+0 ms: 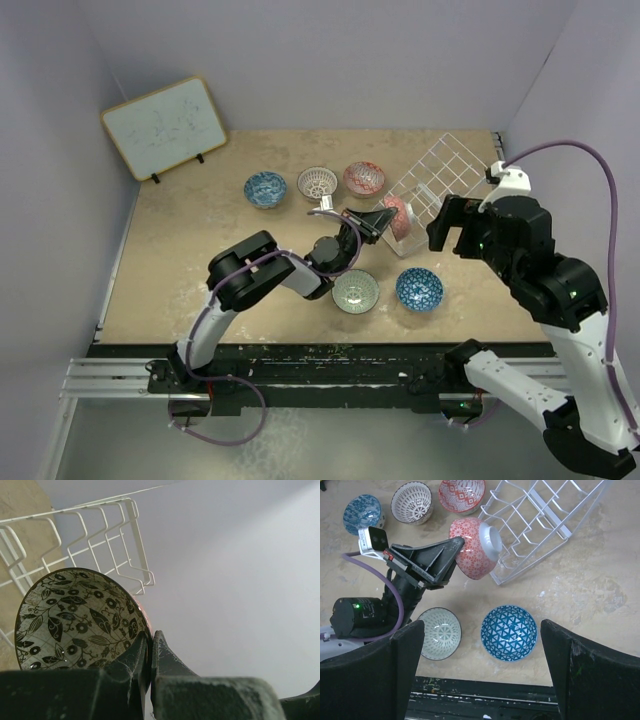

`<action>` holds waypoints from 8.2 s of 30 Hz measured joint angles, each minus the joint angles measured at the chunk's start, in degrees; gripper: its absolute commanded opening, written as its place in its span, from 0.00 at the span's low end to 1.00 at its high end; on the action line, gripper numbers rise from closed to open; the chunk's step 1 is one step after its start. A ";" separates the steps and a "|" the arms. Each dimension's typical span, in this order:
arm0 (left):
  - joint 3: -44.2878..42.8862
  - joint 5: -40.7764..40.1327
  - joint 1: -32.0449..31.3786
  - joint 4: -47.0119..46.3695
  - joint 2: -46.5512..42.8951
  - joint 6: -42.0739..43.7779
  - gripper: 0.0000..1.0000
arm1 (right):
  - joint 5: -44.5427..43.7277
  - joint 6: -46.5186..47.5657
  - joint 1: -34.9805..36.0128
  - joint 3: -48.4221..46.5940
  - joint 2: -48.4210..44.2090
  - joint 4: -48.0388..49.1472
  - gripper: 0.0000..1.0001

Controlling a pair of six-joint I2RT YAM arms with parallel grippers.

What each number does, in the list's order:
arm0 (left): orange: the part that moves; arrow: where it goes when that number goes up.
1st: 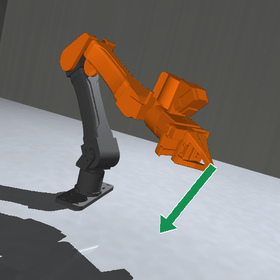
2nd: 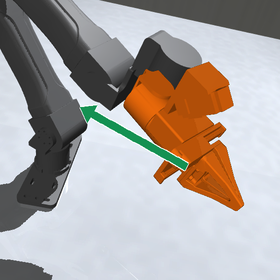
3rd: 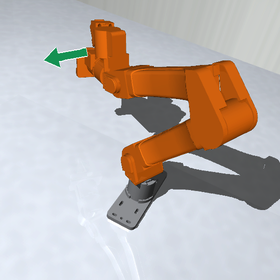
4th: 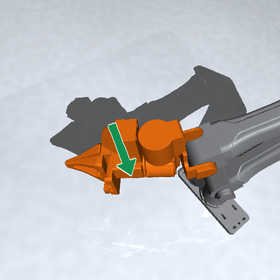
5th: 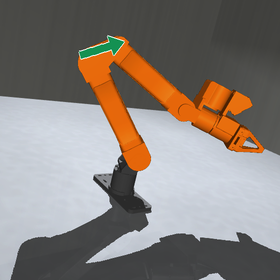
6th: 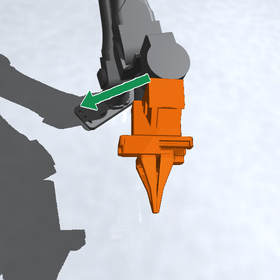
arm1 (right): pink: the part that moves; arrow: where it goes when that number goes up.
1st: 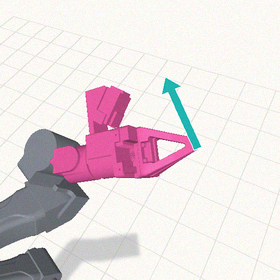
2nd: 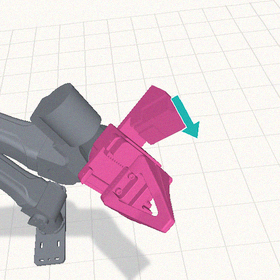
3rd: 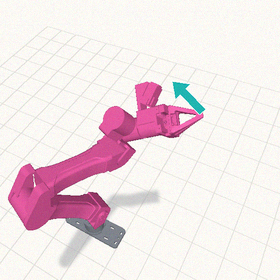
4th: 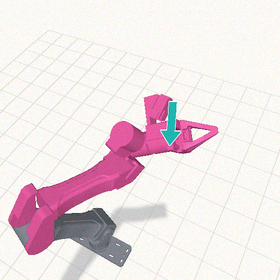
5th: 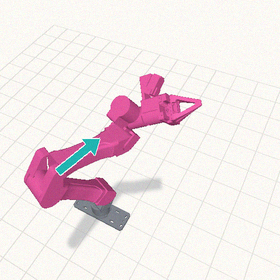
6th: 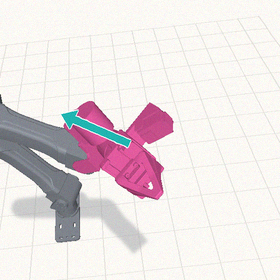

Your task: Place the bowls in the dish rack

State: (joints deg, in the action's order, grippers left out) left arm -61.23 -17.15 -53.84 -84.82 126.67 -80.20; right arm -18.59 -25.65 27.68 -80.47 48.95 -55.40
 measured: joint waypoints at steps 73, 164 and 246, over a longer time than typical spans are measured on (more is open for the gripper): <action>-2.69 -4.48 2.19 -0.57 3.72 -10.71 0.00 | 0.79 1.29 0.00 0.35 0.92 -0.79 1.00; 3.58 -9.62 1.22 -1.29 2.69 -15.34 0.00 | 3.56 1.29 0.00 1.25 1.29 -1.51 1.00; -6.47 -10.10 1.22 -1.53 13.27 -28.76 0.36 | 6.27 1.44 0.00 1.97 2.58 -1.25 1.00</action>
State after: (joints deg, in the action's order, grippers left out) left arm -67.70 -27.24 -52.62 -86.35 139.94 -108.97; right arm -12.32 -24.21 27.68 -78.50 51.53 -56.64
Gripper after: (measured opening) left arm 0.315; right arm 0.998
